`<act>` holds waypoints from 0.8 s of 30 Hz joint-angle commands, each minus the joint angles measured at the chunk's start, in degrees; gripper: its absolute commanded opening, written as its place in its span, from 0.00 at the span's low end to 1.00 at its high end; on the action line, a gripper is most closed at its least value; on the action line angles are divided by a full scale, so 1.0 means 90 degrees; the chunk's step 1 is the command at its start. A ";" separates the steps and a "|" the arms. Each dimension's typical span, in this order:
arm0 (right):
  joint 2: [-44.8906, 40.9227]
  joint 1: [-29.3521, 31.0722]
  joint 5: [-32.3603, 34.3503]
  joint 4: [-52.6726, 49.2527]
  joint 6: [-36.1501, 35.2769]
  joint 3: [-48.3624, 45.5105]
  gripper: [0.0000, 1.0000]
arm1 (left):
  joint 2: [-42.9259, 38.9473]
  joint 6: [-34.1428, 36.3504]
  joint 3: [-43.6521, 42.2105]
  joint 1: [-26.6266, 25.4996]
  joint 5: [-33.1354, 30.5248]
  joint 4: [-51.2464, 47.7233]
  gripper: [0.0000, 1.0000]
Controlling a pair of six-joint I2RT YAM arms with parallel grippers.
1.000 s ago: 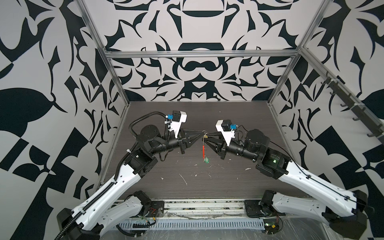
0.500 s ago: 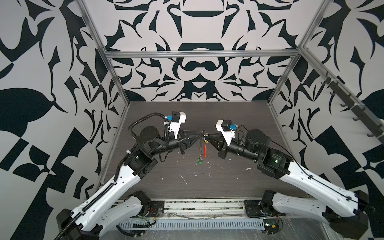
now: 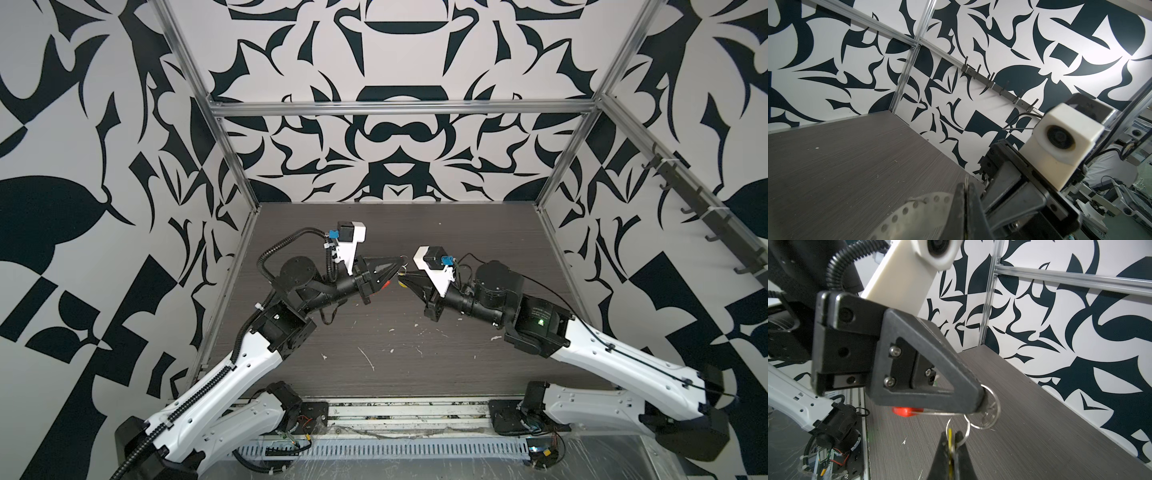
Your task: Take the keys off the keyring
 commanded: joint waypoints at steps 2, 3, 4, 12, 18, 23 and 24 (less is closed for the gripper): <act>0.0100 0.0216 -0.0418 0.0212 -0.0164 0.0221 0.00 | 0.0127 -0.0106 -0.0043 -0.0057 -0.0167 0.0539 0.00; 0.0120 0.0222 -0.0393 0.0231 -0.0162 0.0223 0.00 | 0.0137 -0.0112 -0.0048 -0.0066 -0.0166 0.0553 0.00; 0.0131 0.0220 -0.0400 0.0284 -0.0162 0.0216 0.00 | 0.0142 -0.0101 -0.0048 -0.0075 -0.0165 0.0551 0.00; 0.0434 0.0217 -0.0596 0.0597 -0.0062 0.0385 0.00 | 0.0189 0.0121 -0.0049 -0.0189 -0.0441 0.0348 0.00; 0.0295 0.0221 -0.0274 0.0533 0.0036 0.0277 0.00 | -0.0039 0.0459 -0.0009 -0.0194 -0.0642 -0.0065 0.00; 0.0110 0.0219 0.0086 0.0188 0.0088 0.0157 0.00 | -0.0333 0.0718 0.0045 -0.0194 -0.0429 -0.0331 0.00; 0.0054 0.0222 0.0090 0.0156 0.0109 0.0113 0.03 | -0.0376 0.0736 0.0056 -0.0194 -0.0324 -0.0369 0.00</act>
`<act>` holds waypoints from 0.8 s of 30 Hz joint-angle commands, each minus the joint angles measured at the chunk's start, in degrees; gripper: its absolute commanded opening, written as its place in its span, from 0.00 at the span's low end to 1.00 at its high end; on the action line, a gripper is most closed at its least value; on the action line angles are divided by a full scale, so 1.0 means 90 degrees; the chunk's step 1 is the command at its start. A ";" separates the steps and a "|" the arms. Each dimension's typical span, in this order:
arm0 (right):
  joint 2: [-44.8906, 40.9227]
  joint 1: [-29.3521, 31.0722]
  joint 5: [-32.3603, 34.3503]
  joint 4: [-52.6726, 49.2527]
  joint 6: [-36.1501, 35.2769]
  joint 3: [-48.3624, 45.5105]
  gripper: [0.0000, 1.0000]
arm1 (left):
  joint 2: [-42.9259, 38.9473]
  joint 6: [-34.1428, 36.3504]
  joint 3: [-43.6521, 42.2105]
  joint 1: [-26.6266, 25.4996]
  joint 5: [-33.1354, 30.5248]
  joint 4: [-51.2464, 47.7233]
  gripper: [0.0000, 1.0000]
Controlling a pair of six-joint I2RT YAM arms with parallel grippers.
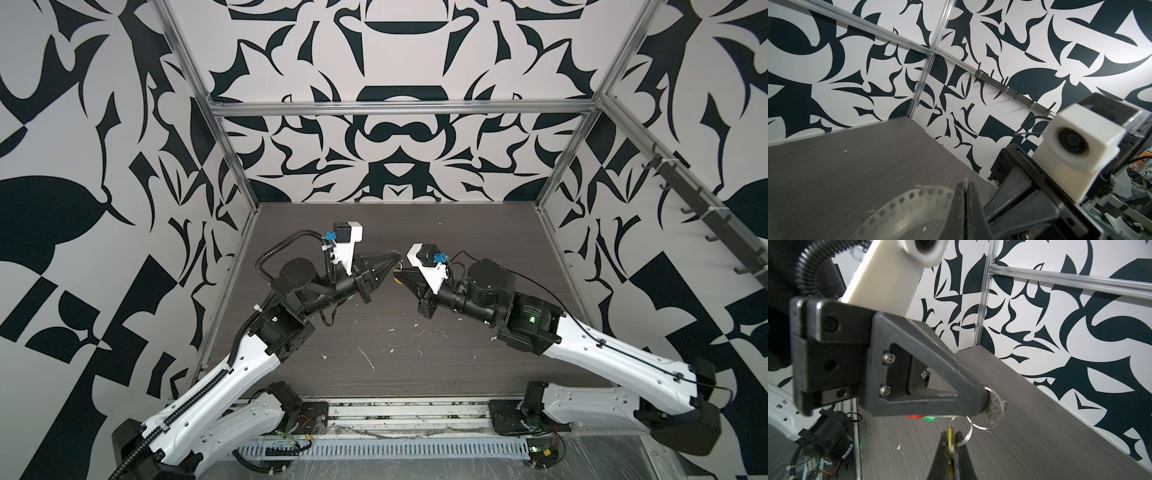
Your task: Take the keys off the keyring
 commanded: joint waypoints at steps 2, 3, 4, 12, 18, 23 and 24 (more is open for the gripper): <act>-0.0287 0.0128 -0.0190 -0.0048 0.0105 -0.0072 0.13 | -0.0214 0.0295 0.0098 -0.0070 0.0372 -0.0146 0.00; -0.0324 0.0124 -0.0232 -0.0111 0.0110 -0.0074 0.18 | -0.0216 0.0309 0.0119 -0.0070 0.0435 -0.0189 0.00; -0.0347 0.0121 -0.0243 -0.0169 0.0107 -0.0074 0.22 | -0.0216 0.0326 0.0146 -0.0070 0.0468 -0.0230 0.00; -0.0919 0.0046 -0.0447 -0.0458 -0.0010 -0.0294 0.42 | -0.0320 0.0497 0.0233 -0.0070 0.0438 -0.0604 0.00; -0.1183 -0.0298 -0.1013 -0.0526 0.0011 -0.0345 0.47 | -0.0352 0.0522 0.0218 -0.0070 0.0419 -0.0682 0.00; -0.1167 -0.1361 -0.2410 0.0052 0.0763 -0.0352 0.46 | -0.0347 0.0531 0.0232 -0.0070 0.0504 -0.0715 0.00; -0.1107 -0.1657 -0.2814 0.0276 0.1031 -0.0349 0.46 | -0.0344 0.0522 0.0235 -0.0070 0.0509 -0.0716 0.00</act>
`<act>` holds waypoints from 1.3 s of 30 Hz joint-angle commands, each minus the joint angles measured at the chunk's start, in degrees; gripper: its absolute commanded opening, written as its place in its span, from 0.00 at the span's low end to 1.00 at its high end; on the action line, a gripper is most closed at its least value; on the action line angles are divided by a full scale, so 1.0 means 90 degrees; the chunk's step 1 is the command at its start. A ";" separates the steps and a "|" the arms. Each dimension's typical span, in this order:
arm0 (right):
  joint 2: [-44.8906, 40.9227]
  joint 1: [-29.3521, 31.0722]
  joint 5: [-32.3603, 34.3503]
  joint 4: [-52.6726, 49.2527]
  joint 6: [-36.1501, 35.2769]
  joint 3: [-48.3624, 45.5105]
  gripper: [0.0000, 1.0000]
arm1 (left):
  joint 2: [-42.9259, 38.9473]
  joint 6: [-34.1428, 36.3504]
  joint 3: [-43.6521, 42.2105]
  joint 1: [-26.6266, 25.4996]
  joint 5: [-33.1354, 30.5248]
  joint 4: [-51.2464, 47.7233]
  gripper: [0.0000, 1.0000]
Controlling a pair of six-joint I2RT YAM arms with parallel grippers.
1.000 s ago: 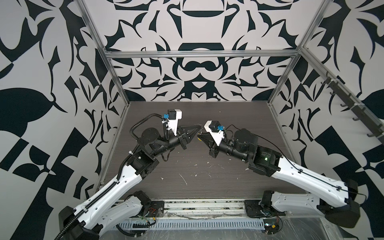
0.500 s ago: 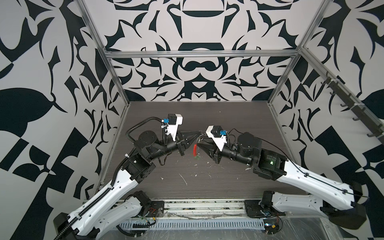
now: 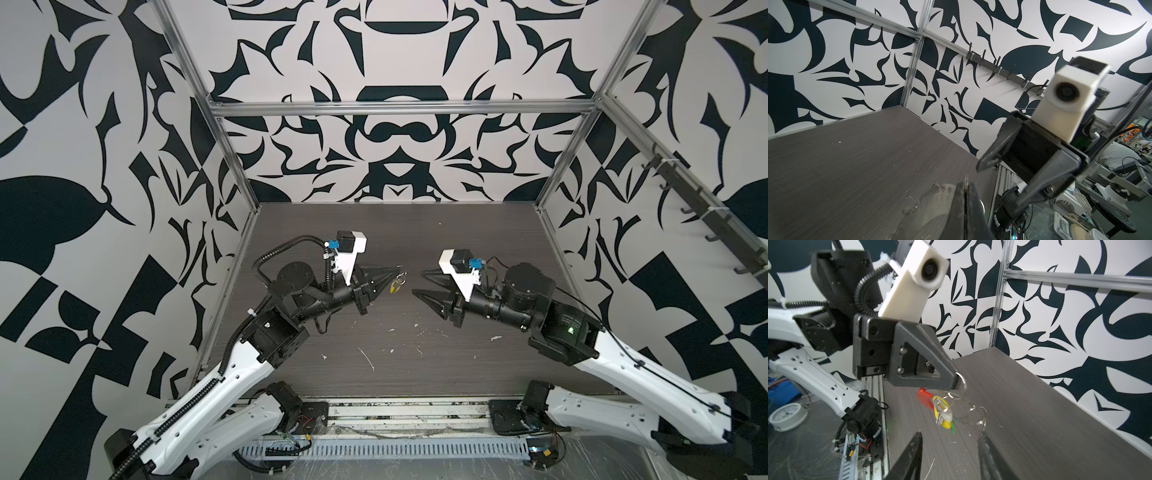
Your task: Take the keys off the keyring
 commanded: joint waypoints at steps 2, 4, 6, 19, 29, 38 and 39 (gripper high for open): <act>0.0172 -0.0941 -0.1826 0.1178 0.1190 0.0027 0.46 | -0.0093 0.0053 0.0218 -0.0024 0.0093 -0.0002 0.00; 0.0353 -0.1088 -0.2219 0.1533 0.1532 0.0041 0.46 | -0.0096 0.0053 0.0218 -0.0023 0.0061 -0.0002 0.00; 0.0553 -0.1100 -0.2442 0.1674 0.1717 0.0144 0.47 | -0.0097 0.0047 0.0226 -0.0024 0.0029 -0.0012 0.00; 0.1011 -0.1100 -0.2831 0.2203 0.2268 0.0164 0.41 | -0.0034 0.0024 0.0188 -0.0023 -0.0073 0.0106 0.00; 0.1186 -0.1101 -0.3164 0.2221 0.2332 0.0244 0.30 | -0.0029 0.0014 0.0179 -0.0024 -0.0113 0.0105 0.00; 0.1243 -0.1100 -0.3289 0.2387 0.2424 0.0205 0.10 | 0.0135 -0.0050 0.0228 -0.0024 0.0092 0.0163 0.00; 0.1257 -0.1100 -0.3318 0.2389 0.2436 0.0207 0.07 | 0.0155 -0.0045 0.0245 -0.0024 0.0110 0.0147 0.00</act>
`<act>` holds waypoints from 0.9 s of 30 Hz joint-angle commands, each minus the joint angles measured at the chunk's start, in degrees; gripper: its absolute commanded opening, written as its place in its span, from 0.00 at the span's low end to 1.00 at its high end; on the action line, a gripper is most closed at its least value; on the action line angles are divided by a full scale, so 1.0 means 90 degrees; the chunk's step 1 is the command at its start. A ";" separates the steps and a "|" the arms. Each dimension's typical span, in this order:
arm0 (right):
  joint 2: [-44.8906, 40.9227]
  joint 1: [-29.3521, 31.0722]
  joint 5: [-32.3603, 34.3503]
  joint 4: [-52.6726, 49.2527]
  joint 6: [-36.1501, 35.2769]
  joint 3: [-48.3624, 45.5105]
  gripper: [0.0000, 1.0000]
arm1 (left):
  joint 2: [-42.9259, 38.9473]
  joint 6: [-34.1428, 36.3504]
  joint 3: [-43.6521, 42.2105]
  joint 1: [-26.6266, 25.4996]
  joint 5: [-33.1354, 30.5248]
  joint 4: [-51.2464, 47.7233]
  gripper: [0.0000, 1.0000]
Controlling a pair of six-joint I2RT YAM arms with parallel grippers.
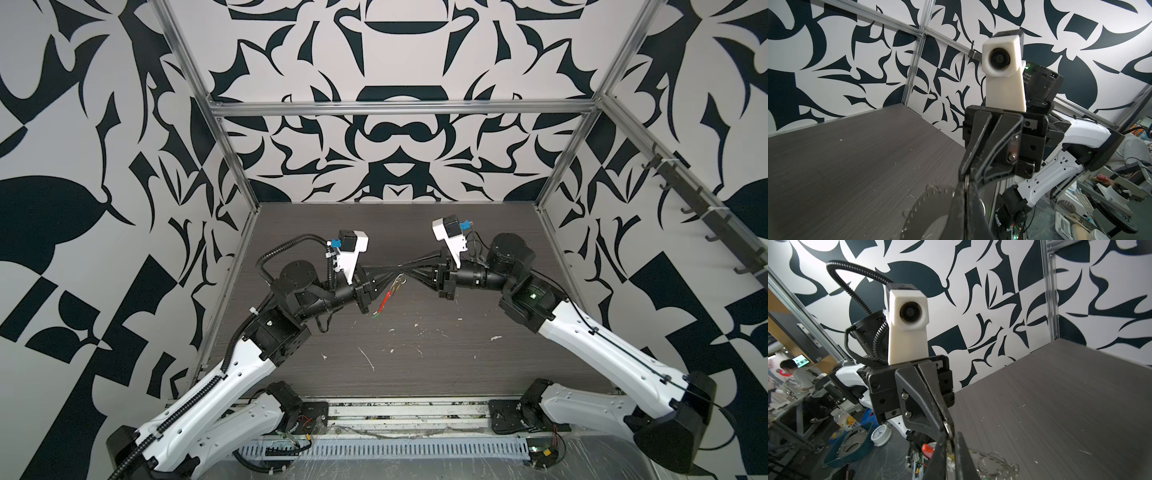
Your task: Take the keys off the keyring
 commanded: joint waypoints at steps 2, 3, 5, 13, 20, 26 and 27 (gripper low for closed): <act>-0.0020 0.0025 -0.0244 0.0445 0.0053 0.0222 0.00 | 0.0078 -0.0038 0.0254 -0.0024 0.0232 0.0097 0.00; -0.0027 0.0026 -0.0236 0.0391 0.0019 0.0232 0.00 | 0.0084 -0.0038 0.0283 -0.0021 0.0245 0.0041 0.00; -0.0044 0.0025 -0.0229 0.0232 -0.0078 0.0272 0.00 | 0.0080 -0.0038 0.0326 -0.0023 0.0268 -0.0073 0.00; -0.0068 -0.0101 -0.0590 -0.0678 -0.0567 0.0503 0.00 | 0.0050 0.0038 0.0690 -0.0024 0.0364 -0.1010 0.21; 0.0034 -0.0216 -0.1035 -0.1220 -0.0865 0.0750 0.00 | 0.0148 0.0551 0.1295 -0.0024 0.0455 -0.2263 0.28; 0.0160 -0.0270 -0.1233 -0.1568 -0.1002 0.0943 0.00 | 0.0629 0.1027 0.1979 -0.0024 0.0844 -0.3569 0.28; 0.0176 -0.0278 -0.1240 -0.1613 -0.1024 0.0964 0.00 | 0.0685 0.1079 0.2056 -0.0024 0.0876 -0.3712 0.28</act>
